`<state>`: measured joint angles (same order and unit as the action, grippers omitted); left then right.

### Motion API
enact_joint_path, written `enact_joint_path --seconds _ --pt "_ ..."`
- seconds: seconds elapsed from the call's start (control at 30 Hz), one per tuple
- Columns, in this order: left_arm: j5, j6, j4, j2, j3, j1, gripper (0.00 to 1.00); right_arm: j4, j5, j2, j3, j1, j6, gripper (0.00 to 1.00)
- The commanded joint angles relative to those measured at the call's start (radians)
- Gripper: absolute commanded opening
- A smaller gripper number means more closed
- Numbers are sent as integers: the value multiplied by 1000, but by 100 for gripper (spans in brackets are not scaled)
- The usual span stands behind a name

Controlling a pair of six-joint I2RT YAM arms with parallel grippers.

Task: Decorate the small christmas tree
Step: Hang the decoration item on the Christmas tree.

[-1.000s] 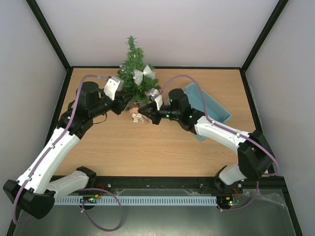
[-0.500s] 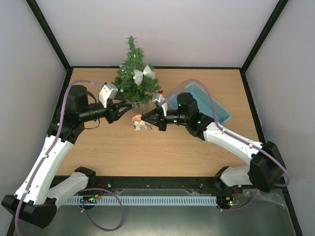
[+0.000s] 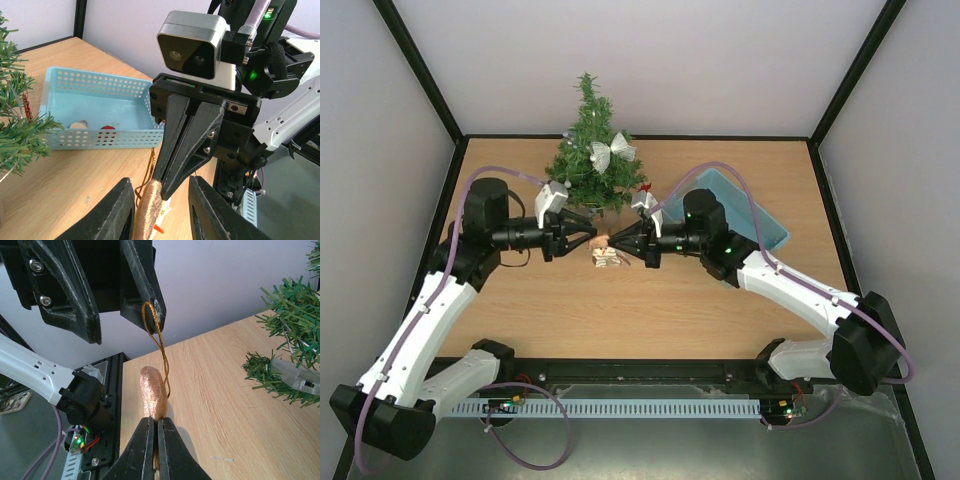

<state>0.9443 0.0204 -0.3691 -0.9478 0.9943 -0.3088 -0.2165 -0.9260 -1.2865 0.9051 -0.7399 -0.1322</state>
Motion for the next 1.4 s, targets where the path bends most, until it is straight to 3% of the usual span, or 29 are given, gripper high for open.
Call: enact_joint_path --seconds 0.0,0.27,0.4,0.5,0.9,1.07,1.37 --pt "24 7 71 -7 -22 4 31 -39 -19 29 0 4 -10 2" --pt "17 33 148 -25 -46 5 26 -29 -18 24 7 4 -2 2" --pt "33 33 158 -31 -51 5 16 -30 -17 20 11 4 -1 2" --pt "42 33 167 -30 -52 4 3 -28 -15 16 15 4 3 2" --pt "-208 27 152 -62 -25 16 2 -49 121 -70 58 6 28 2" --pt "-238 8 144 -92 -17 19 2 -52 217 -109 65 6 45 2" --pt "-237 -30 142 -114 -22 17 2 -50 236 -120 81 7 47 6"
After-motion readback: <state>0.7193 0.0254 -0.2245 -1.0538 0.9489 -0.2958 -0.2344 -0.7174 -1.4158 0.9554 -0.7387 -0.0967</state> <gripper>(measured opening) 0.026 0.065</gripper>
